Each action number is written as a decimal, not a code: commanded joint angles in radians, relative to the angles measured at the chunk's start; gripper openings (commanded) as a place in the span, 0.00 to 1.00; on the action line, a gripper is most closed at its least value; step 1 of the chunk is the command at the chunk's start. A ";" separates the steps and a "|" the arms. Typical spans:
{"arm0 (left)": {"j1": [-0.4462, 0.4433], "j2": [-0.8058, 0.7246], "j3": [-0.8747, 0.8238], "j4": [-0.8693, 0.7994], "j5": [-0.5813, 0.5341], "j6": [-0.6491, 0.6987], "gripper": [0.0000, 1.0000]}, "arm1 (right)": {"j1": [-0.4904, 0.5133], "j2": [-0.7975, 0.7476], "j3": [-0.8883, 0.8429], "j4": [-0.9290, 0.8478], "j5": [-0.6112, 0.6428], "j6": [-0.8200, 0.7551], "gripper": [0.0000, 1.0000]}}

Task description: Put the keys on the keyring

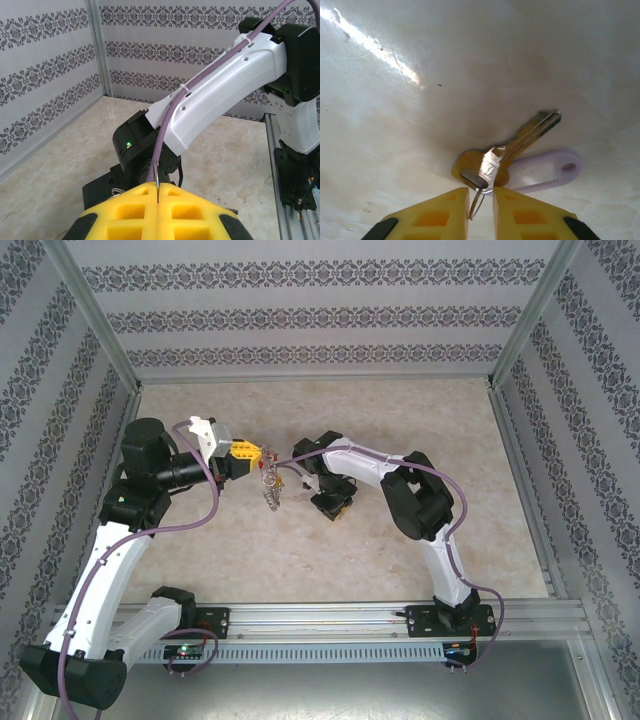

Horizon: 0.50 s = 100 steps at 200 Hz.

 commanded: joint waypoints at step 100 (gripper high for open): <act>0.010 -0.014 -0.006 0.052 0.006 -0.002 0.00 | -0.003 0.037 0.001 0.000 0.007 -0.027 0.19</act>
